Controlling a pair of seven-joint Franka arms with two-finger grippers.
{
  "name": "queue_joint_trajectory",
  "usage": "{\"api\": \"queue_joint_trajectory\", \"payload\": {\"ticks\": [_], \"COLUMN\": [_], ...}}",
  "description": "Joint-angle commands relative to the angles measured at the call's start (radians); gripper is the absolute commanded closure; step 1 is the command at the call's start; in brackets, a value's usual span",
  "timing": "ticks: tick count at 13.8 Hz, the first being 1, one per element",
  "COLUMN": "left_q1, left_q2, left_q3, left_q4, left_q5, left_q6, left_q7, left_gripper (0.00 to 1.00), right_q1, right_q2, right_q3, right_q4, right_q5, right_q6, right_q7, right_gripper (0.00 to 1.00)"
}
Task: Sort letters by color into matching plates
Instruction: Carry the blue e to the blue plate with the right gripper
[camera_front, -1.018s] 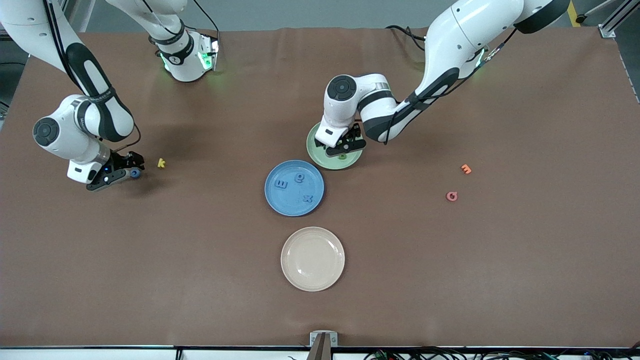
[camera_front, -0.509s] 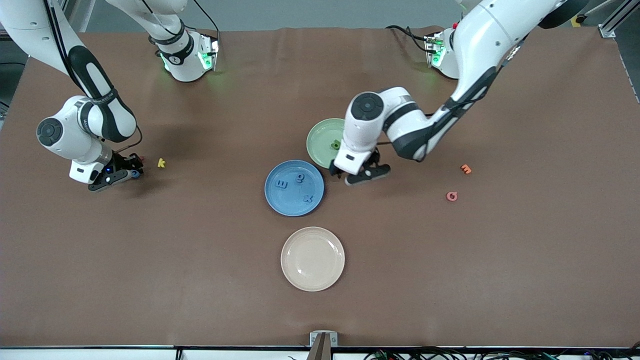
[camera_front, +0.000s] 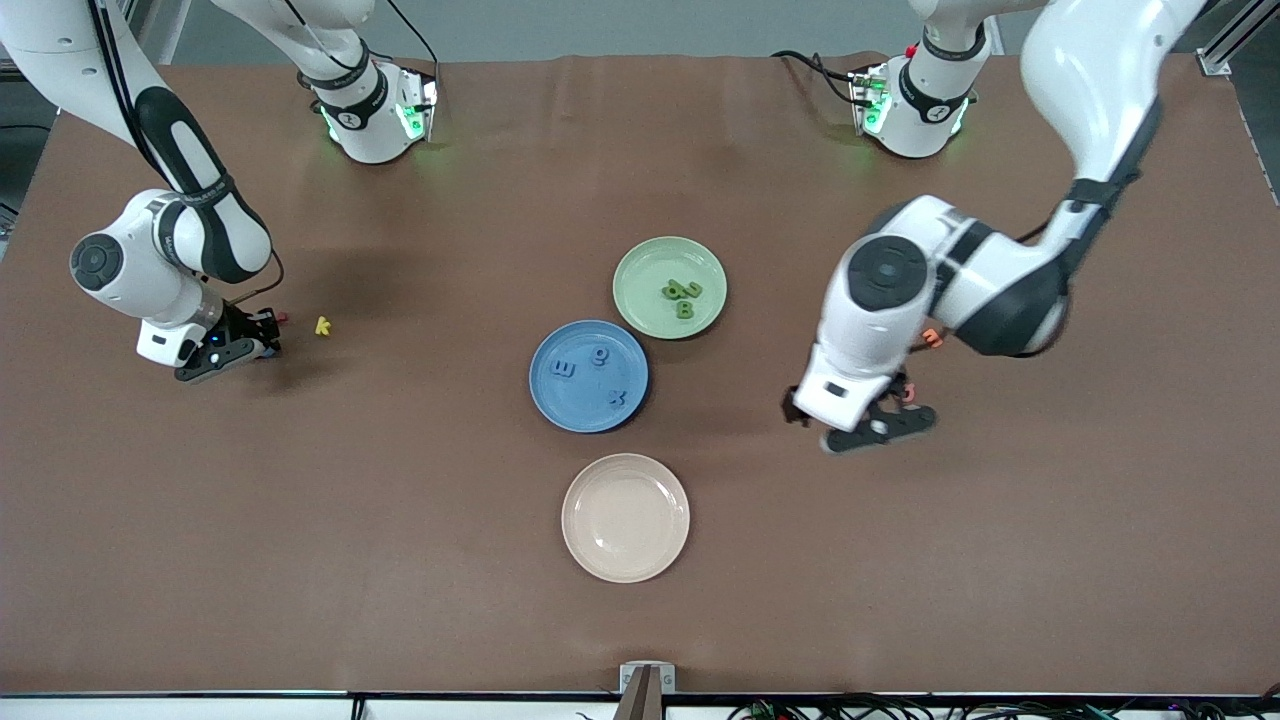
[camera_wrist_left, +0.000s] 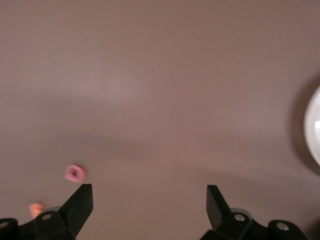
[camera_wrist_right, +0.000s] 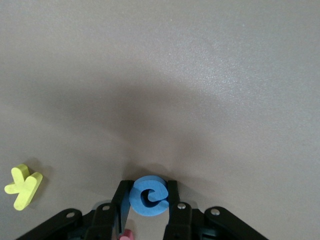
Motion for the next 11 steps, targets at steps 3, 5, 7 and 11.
{"api": "queue_joint_trajectory", "payload": {"ticks": [3,5,7,11], "left_q1": [0.106,0.129,0.119,0.013], "left_q2": [-0.002,-0.057,-0.138,-0.313], "left_q3": [-0.008,-0.003,0.05,0.364], "left_q4": [0.124,0.124,0.124,0.113], "left_q5": [-0.018,-0.019,-0.041,-0.452], "left_q6": [-0.131,-0.131,-0.131,-0.163], "left_q7": [0.248,0.316,0.388,0.584], "left_gripper": [0.0,0.0,0.0,0.0], "right_q1": [-0.012,-0.002,0.036,0.119], "right_q2": [-0.005,-0.046,-0.087,-0.092], "right_q3": [0.018,0.021,0.019,0.019], "right_q4": [-0.002,0.027,0.088,0.293], "right_q5": [-0.014,-0.014,-0.014,-0.014], "right_q6": [-0.007,-0.097,-0.212,-0.488], "right_q7": [0.006,0.011,0.058,0.164], "right_gripper": [0.83,0.85,0.85,0.85]}}
